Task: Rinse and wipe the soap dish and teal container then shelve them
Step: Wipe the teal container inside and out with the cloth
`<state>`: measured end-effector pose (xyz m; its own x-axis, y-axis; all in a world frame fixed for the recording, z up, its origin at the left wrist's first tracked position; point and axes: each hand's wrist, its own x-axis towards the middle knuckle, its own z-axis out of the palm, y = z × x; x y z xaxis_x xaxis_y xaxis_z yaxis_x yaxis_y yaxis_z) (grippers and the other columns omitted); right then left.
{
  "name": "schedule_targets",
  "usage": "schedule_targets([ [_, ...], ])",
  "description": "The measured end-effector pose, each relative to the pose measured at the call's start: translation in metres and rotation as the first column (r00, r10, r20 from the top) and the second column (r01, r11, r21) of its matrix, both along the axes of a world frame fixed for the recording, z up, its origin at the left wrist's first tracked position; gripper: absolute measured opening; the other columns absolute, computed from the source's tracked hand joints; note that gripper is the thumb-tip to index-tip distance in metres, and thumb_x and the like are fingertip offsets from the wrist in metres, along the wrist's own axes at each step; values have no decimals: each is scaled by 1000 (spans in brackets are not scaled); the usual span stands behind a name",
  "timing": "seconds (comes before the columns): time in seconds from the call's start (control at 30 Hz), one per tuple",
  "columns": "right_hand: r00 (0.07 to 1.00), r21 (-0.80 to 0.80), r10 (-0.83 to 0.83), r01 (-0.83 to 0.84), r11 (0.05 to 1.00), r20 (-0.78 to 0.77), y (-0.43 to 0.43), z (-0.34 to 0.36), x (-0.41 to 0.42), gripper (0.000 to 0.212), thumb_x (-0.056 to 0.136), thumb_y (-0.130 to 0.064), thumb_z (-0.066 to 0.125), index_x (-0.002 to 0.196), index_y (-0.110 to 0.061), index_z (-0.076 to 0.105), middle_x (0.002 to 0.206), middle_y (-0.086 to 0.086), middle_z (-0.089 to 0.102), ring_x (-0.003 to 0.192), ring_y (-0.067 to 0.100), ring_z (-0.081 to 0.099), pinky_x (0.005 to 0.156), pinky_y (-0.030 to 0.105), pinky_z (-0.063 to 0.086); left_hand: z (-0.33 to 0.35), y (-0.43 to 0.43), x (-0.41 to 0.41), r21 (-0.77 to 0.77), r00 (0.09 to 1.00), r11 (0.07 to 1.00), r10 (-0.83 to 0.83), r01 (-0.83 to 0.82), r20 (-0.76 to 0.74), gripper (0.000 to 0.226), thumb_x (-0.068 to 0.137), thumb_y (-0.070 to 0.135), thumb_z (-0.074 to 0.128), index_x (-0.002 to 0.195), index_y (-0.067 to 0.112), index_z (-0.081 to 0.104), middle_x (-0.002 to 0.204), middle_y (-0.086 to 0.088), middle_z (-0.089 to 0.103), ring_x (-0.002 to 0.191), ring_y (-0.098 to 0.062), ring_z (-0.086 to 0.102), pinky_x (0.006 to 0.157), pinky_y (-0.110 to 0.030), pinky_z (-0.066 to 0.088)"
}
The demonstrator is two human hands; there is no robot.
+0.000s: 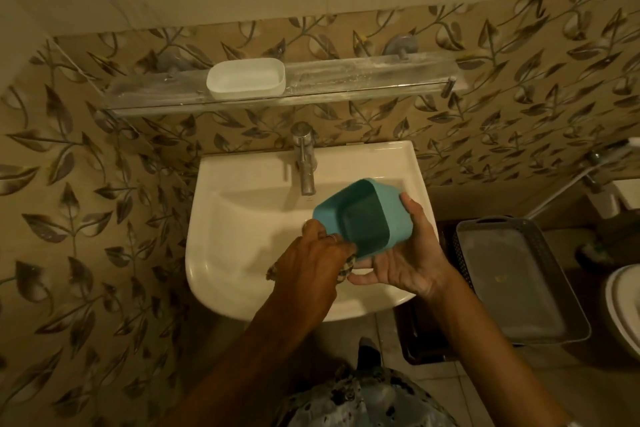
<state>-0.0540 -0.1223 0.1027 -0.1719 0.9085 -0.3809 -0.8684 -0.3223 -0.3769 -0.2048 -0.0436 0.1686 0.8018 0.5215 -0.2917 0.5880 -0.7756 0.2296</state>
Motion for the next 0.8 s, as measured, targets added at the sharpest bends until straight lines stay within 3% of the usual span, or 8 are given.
schedule_targets([
  [0.07, 1000, 40, 0, -1, 999, 24, 1, 1, -1, 87, 58, -60, 78, 131, -17, 58, 133, 22, 55, 116, 43, 55, 92, 66, 42, 0, -2, -1, 17, 996, 1000, -24, 25, -89, 55, 87, 13, 59, 138, 20, 39, 141, -5, 35, 130, -20, 36, 110, -31, 33],
  [0.13, 997, 108, -28, 20, 994, 77, 3, 3, -3, 84, 56, -54, 84, 127, -18, 61, 129, 20, 59, 114, 42, 58, 88, 67, 45, -1, -6, -5, 70, 995, 995, -65, 70, -72, 55, 85, 14, 63, 136, 20, 42, 140, -4, 38, 129, -20, 35, 107, -31, 34],
  [0.3, 982, 270, -183, 162, 949, 54, 1, -2, -5, 65, 57, -37, 88, 115, -15, 69, 111, 13, 69, 102, 27, 67, 82, 45, 59, 0, 5, -7, 18, 997, 996, -83, 83, -8, 51, 86, 11, 60, 133, 23, 44, 135, -1, 45, 126, -19, 33, 103, -28, 39],
  [0.4, 978, 326, -205, 202, 923, -27, 1, -4, -10, 66, 68, -38, 81, 126, -14, 61, 120, 11, 66, 109, 26, 63, 88, 41, 54, 8, 12, -3, -94, 998, 996, -19, 13, -67, 57, 81, 13, 67, 133, 21, 43, 133, -6, 41, 123, -22, 37, 103, -36, 42],
  [0.5, 973, 357, -228, 221, 908, -22, 8, -5, -16, 84, 71, -40, 77, 142, -12, 41, 131, 13, 56, 118, 30, 52, 94, 43, 50, 8, -3, 0, 49, 990, 995, -80, 86, -114, 53, 84, 19, 63, 132, 14, 42, 137, -8, 42, 123, -27, 34, 104, -38, 38],
  [0.6, 969, 393, -245, 210, 895, 42, 14, -2, -19, 97, 71, -34, 76, 149, -9, 25, 130, 17, 54, 114, 30, 55, 93, 41, 50, 8, -23, 3, 41, 1000, 999, 15, -16, 17, 45, 84, 18, 61, 127, 13, 47, 134, -8, 46, 123, -26, 33, 101, -32, 35],
  [0.7, 965, 373, -258, 224, 900, 43, 14, -3, -25, 104, 65, -31, 80, 150, -9, 24, 127, 18, 57, 109, 30, 59, 92, 39, 50, 19, -31, 5, -207, 968, 978, 68, -17, 241, 40, 81, 5, 56, 121, 9, 52, 127, -11, 49, 118, -24, 39, 90, -25, 34],
  [0.8, 953, 417, -302, 289, 861, -36, 9, -3, -24, 91, 68, -29, 79, 145, -8, 35, 126, 19, 60, 109, 30, 62, 93, 38, 52, 25, -26, 3, -389, 912, 917, 80, 92, 403, 33, 77, -1, 56, 107, 11, 63, 114, -8, 59, 111, -21, 50, 85, -27, 43],
])
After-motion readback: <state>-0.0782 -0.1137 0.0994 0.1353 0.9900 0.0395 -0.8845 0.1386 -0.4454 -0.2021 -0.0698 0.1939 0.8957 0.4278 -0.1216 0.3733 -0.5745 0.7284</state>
